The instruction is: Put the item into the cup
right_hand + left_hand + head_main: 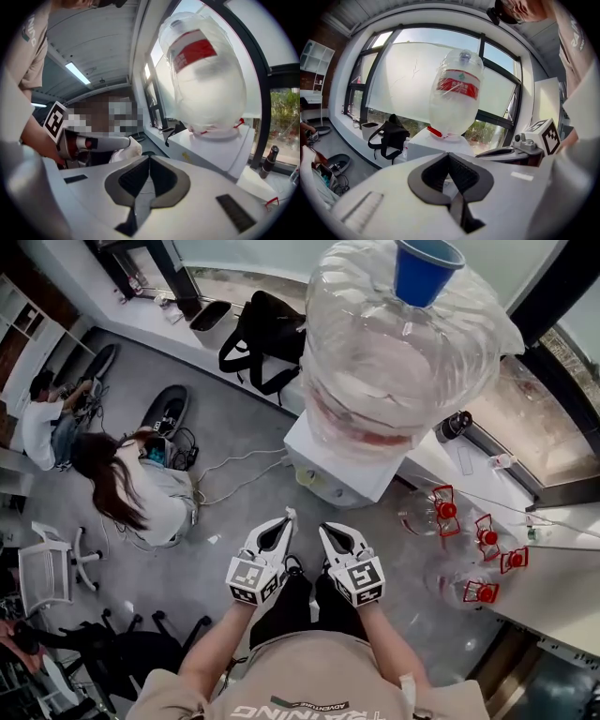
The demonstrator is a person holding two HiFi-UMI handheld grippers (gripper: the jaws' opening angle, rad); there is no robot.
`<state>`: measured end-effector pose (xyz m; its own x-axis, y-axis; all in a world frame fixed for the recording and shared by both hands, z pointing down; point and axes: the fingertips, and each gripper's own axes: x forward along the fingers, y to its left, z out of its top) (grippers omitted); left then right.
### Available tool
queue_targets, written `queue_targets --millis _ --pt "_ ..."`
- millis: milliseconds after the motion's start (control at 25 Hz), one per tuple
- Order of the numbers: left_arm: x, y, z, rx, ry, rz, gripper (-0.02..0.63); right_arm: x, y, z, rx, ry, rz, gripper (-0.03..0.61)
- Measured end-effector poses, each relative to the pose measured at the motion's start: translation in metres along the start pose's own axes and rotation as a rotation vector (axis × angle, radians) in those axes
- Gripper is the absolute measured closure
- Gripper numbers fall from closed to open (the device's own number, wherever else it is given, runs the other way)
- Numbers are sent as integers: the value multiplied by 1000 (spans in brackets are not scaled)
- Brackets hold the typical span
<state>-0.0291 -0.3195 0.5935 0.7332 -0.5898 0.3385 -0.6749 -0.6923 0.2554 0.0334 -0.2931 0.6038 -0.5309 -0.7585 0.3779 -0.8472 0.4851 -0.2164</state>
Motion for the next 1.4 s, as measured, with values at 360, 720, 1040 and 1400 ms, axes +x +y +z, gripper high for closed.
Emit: queue_targets --millis 360,720,1040,1400 --pt "59 43 -58 -27 56 7 604 55 -41 -54 100 1 -130 566" --pt "114 86 -138 -43 126 2 604 117 -62 -130 110 73 -169 566" --pt "155 110 -191 -32 147 -28 604 156 -66 -168 78 132 -93 567" --pt "195 139 -221 -17 153 -39 604 183 -73 -215 155 166 -112 566"
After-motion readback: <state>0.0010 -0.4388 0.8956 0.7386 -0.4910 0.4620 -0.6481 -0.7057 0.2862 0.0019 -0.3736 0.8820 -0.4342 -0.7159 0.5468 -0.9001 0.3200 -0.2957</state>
